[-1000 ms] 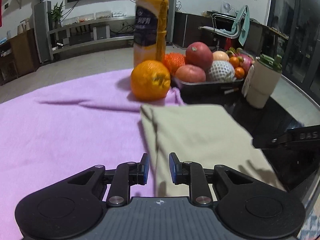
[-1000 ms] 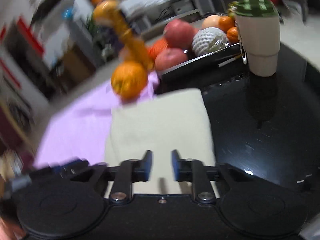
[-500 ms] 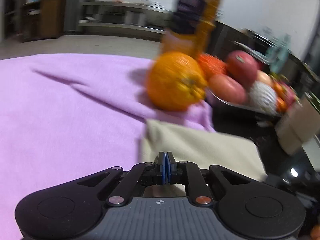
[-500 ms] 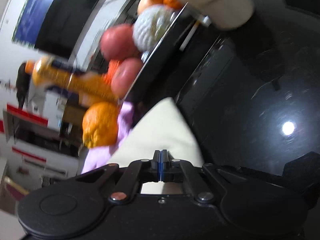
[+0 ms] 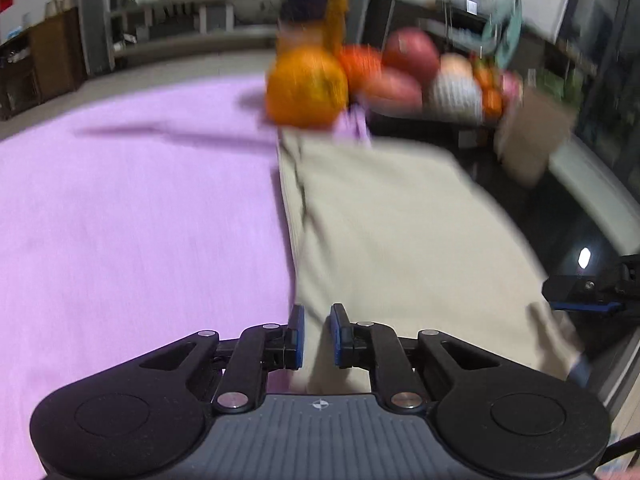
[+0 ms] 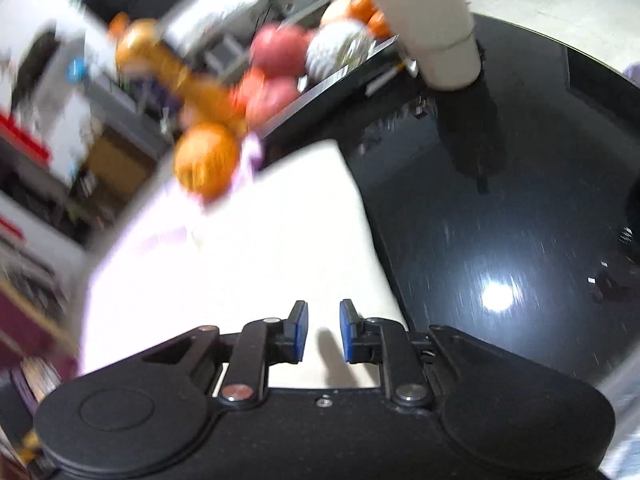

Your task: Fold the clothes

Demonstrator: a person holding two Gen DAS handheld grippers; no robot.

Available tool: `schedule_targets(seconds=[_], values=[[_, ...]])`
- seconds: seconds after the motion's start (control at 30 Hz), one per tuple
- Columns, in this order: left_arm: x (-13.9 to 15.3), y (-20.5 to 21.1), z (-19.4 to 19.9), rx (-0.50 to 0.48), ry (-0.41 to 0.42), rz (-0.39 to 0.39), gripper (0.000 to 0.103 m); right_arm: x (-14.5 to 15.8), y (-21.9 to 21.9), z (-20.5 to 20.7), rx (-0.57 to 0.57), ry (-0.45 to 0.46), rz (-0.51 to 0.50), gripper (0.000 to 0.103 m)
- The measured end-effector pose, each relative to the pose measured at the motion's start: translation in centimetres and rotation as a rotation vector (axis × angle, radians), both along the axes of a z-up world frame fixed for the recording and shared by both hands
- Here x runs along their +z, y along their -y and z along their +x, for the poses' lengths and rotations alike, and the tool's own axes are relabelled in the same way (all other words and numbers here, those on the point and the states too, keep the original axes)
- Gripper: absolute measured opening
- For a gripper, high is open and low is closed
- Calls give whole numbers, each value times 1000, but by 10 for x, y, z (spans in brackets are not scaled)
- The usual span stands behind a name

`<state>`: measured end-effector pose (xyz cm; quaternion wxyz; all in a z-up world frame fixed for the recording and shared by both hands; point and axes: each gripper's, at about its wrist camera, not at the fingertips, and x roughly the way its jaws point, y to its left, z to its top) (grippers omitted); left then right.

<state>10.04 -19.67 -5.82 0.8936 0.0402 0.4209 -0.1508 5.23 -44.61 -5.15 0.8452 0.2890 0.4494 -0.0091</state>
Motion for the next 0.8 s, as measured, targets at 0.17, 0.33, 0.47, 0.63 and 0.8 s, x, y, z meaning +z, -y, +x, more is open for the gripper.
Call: schedule_targets(seconds=[0.17, 0.33, 0.47, 0.63, 0.8], values=[[10, 4, -16, 19, -40, 91, 17, -3, -34, -24, 71, -49, -188, 17], [40, -13, -39, 75, -88, 58, 28, 28, -43, -63, -65, 100, -161, 58], [76, -13, -58, 73, -46, 85, 46, 61, -54, -79, -94, 140, -166, 83], [108, -17, -79, 50, -4, 72, 73, 95, -71, -83, -73, 106, -203, 103], [126, -24, -95, 14, -19, 21, 84, 127, -95, -93, -21, 75, -326, 103]])
